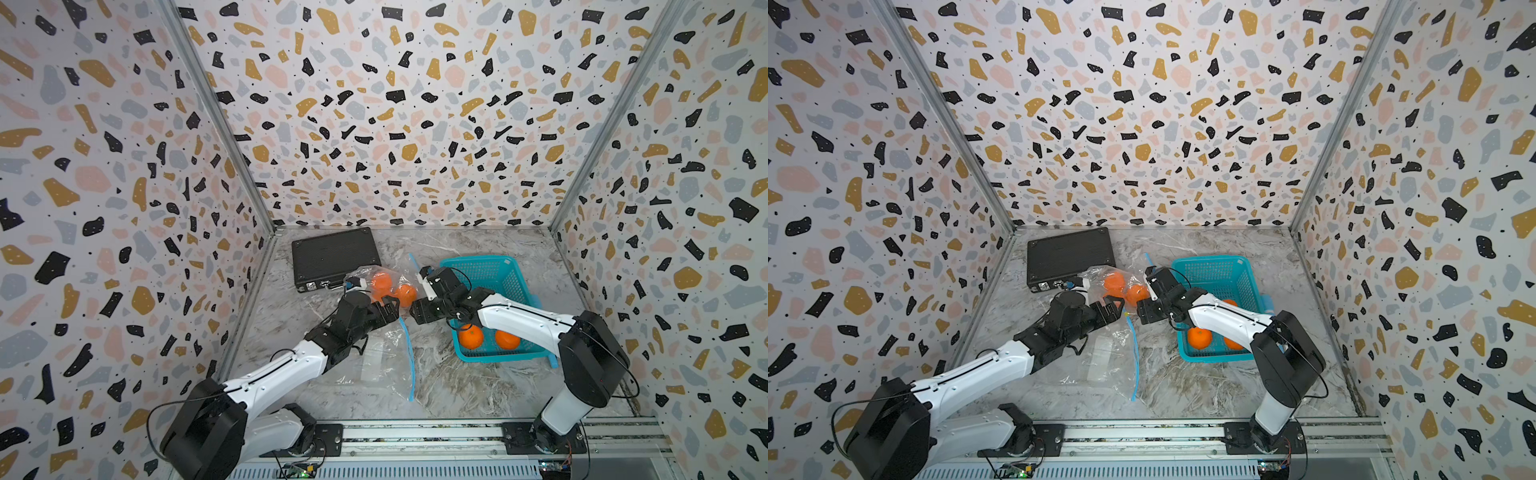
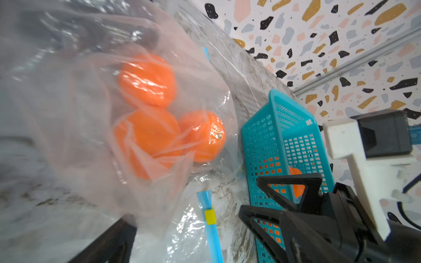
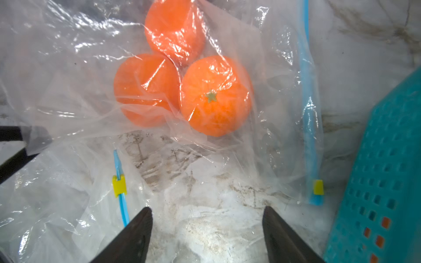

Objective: Open the zip-top bag and take out the orange
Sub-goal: Adjust the basket at the center of the board, then adjust the zipper food storage bag at the center of the board.

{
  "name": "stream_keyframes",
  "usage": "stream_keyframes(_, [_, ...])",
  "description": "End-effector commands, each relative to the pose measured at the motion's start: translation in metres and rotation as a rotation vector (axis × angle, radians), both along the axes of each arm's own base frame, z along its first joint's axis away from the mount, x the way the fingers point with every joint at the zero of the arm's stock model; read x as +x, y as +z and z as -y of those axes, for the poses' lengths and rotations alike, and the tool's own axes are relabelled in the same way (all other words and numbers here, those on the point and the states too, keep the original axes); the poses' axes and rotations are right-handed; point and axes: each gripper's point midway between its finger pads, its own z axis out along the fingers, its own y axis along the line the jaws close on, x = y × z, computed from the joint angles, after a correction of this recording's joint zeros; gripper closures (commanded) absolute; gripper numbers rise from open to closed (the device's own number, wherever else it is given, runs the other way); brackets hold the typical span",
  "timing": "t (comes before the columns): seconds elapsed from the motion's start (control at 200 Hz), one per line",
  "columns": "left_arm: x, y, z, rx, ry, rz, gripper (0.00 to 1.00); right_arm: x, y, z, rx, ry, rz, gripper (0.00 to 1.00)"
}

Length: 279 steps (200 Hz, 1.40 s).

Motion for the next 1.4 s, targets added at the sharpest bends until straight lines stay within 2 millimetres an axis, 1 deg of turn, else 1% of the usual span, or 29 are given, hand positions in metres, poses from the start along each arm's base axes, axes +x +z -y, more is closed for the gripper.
stream_keyframes(0.0, [0.003, 0.024, -0.033, 0.021, 0.159, 0.12, 0.01, -0.012, 0.026, -0.016, 0.079, 0.094, 0.005, 0.23])
stream_keyframes(0.065, [0.005, 0.027, -0.06, 0.106, 0.25, 0.111, 0.01, -0.012, 0.035, -0.018, 0.107, 0.086, 0.015, 0.23])
stream_keyframes(0.11, [0.011, 0.024, -0.068, 0.075, 0.245, 0.08, 0.01, -0.008, 0.039, -0.016, 0.106, 0.063, 0.032, 0.23])
stream_keyframes(0.14, [0.015, 0.021, -0.068, 0.028, 0.219, 0.063, 0.01, -0.003, 0.04, -0.014, 0.093, 0.045, 0.044, 0.22])
stream_keyframes(0.175, [0.018, 0.021, -0.063, -0.021, 0.192, 0.07, 0.01, 0.002, 0.04, -0.013, 0.072, 0.032, 0.058, 0.22])
stream_keyframes(0.235, [0.017, 0.02, -0.058, -0.022, 0.163, 0.068, 0.01, 0.015, 0.037, -0.011, 0.027, -0.001, 0.068, 0.22])
stream_keyframes(0.33, [0.01, 0.018, -0.06, -0.017, 0.163, 0.063, 0.01, 0.034, 0.031, -0.021, -0.016, -0.012, 0.073, 0.22])
stream_keyframes(0.38, [0.003, 0.017, -0.06, -0.026, 0.147, 0.063, 0.01, 0.046, 0.025, -0.022, -0.052, -0.031, 0.075, 0.21])
stream_keyframes(0.431, [-0.004, 0.019, -0.056, -0.037, 0.118, 0.064, 0.01, 0.055, 0.019, -0.025, -0.057, -0.039, 0.054, 0.21])
stream_keyframes(0.501, [-0.01, 0.016, -0.049, -0.051, 0.094, 0.073, 0.01, 0.065, 0.015, -0.03, -0.037, -0.041, 0.032, 0.21])
stream_keyframes(0.566, [-0.008, 0.008, -0.039, -0.058, 0.052, 0.053, 0.0, 0.071, 0.012, -0.03, -0.066, -0.047, 0.031, 0.21])
stream_keyframes(0.626, [-0.001, 0.0, -0.035, -0.037, 0.049, 0.023, 0.01, 0.074, 0.007, -0.03, -0.086, -0.048, 0.029, 0.21])
stream_keyframes(0.691, [0.009, -0.007, -0.032, 0.006, 0.041, 0.019, 0.01, 0.071, 0.001, -0.033, -0.089, -0.026, 0.002, 0.21])
stream_keyframes(0.736, [0.014, -0.008, -0.031, 0.021, 0.045, 0.018, 0.01, 0.069, -0.003, -0.034, -0.091, -0.016, -0.016, 0.21])
stream_keyframes(0.806, [0.025, -0.011, -0.035, 0.044, 0.079, 0.03, 0.0, 0.064, -0.012, -0.04, -0.071, 0.01, -0.048, 0.21])
stream_keyframes(0.856, [0.033, -0.015, -0.039, 0.06, 0.092, 0.02, 0.07, 0.059, -0.016, -0.046, -0.053, 0.036, -0.072, 0.21])
stream_keyframes(0.926, [0.041, -0.02, -0.046, 0.053, 0.102, 0.003, 0.23, 0.047, -0.02, -0.055, -0.032, 0.074, -0.107, 0.22])
stream_keyframes(0.961, [0.045, -0.023, -0.052, 0.039, 0.11, -0.004, 0.29, 0.041, -0.02, -0.061, -0.029, 0.102, -0.108, 0.22])
stream_keyframes(1.051, [0.051, -0.029, -0.068, 0.018, 0.144, -0.027, 0.3, 0.023, -0.018, -0.077, -0.016, 0.162, -0.115, 0.23])
stream_keyframes(1.106, [0.05, -0.027, -0.078, 0.011, 0.154, -0.04, 0.3, 0.014, -0.013, -0.088, -0.003, 0.199, -0.107, 0.23])
stream_keyframes(1.156, [0.047, -0.021, -0.084, 0.016, 0.17, -0.03, 0.25, 0.008, -0.004, -0.101, 0.052, 0.242, -0.108, 0.23])
stream_keyframes(1.201, [0.042, -0.017, -0.094, 0.049, 0.202, -0.025, 0.13, 0.005, 0.004, -0.115, 0.129, 0.274, -0.129, 0.23])
stream_keyframes(1.272, [0.027, -0.008, -0.103, 0.083, 0.218, -0.033, 0.0, 0.003, 0.011, -0.131, 0.185, 0.31, -0.153, 0.23])
stream_keyframes(1.317, [0.018, -0.001, -0.11, 0.092, 0.239, -0.016, 0.01, 0.006, 0.012, -0.134, 0.169, 0.307, -0.153, 0.23])
stream_keyframes(1.392, [0.003, 0.006, -0.118, 0.104, 0.258, 0.003, 0.01, 0.016, 0.011, -0.13, 0.12, 0.292, -0.119, 0.23])
